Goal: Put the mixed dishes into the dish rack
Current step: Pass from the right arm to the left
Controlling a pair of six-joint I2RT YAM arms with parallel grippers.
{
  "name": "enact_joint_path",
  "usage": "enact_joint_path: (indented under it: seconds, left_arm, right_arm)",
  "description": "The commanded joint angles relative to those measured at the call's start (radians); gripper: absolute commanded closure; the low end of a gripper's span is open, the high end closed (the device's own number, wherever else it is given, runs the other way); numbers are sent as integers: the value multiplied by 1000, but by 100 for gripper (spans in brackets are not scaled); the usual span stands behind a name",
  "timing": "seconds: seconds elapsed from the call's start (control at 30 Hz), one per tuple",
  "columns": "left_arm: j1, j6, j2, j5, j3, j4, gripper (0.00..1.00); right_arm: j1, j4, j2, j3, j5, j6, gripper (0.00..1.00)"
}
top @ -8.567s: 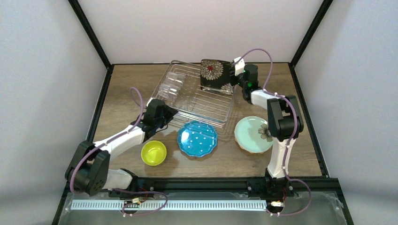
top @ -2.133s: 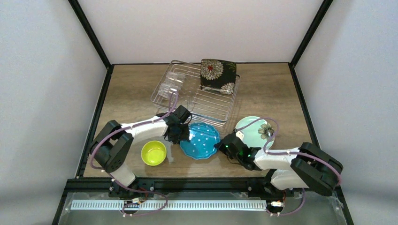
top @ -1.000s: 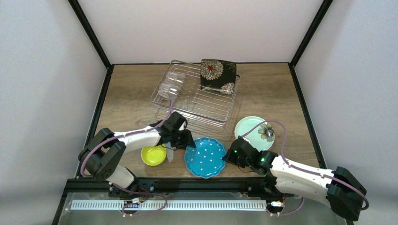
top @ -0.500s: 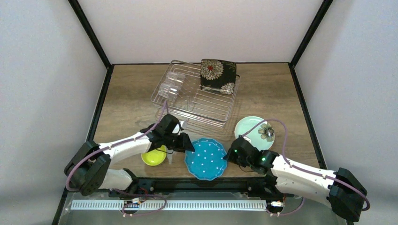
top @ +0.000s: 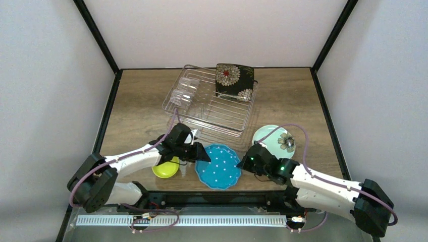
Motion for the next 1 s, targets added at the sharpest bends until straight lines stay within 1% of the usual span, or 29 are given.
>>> enact_joint_path:
  seconds: [0.0, 0.03, 0.17, 0.27, 0.3, 0.33, 0.43, 0.47, 0.5, 0.57, 0.63, 0.73, 0.83, 0.97]
  left_arm:
    - [-16, -75, -42, 118, 13, 212, 27]
    - [-15, -82, -48, 116, 13, 223, 32]
    - [-16, -91, -67, 99, 12, 227, 58]
    - [-16, -90, -88, 84, 7, 215, 84]
    - [-16, -90, -100, 75, 3, 212, 91]
    - [-16, -91, -111, 65, -1, 209, 96]
    - [-16, -99, -144, 45, -12, 211, 97]
    - [-16, -101, -153, 39, -13, 209, 97]
    - [-16, -103, -160, 32, -13, 206, 97]
    - [-16, -107, -177, 15, -12, 202, 97]
    - [-15, -109, -195, -1, -8, 194, 97]
    - [-16, -113, -209, -15, -1, 181, 97]
    - [-15, -108, -226, -35, 10, 148, 97]
    - [-16, -103, -257, -75, 17, 92, 97]
  right_arm:
    - [4, 229, 16, 92, -62, 14, 99]
    - [5, 231, 23, 100, -64, 9, 99]
    - [4, 216, 29, 125, -60, -7, 99]
    - [5, 187, 15, 132, -45, -11, 99]
    - [5, 178, 7, 132, -41, -10, 99]
    - [5, 171, -1, 130, -37, -10, 99]
    - [4, 138, -31, 131, -20, -9, 99]
    - [4, 126, -39, 134, -14, -11, 98]
    - [4, 114, -48, 138, -8, -13, 94]
    - [3, 83, -65, 145, 6, -22, 78]
    - [5, 53, -81, 156, 22, -34, 64]
    - [3, 12, -101, 177, 45, -54, 52]
    - [4, -29, -112, 207, 71, -83, 45]
    - [4, -71, -102, 264, 99, -124, 43]
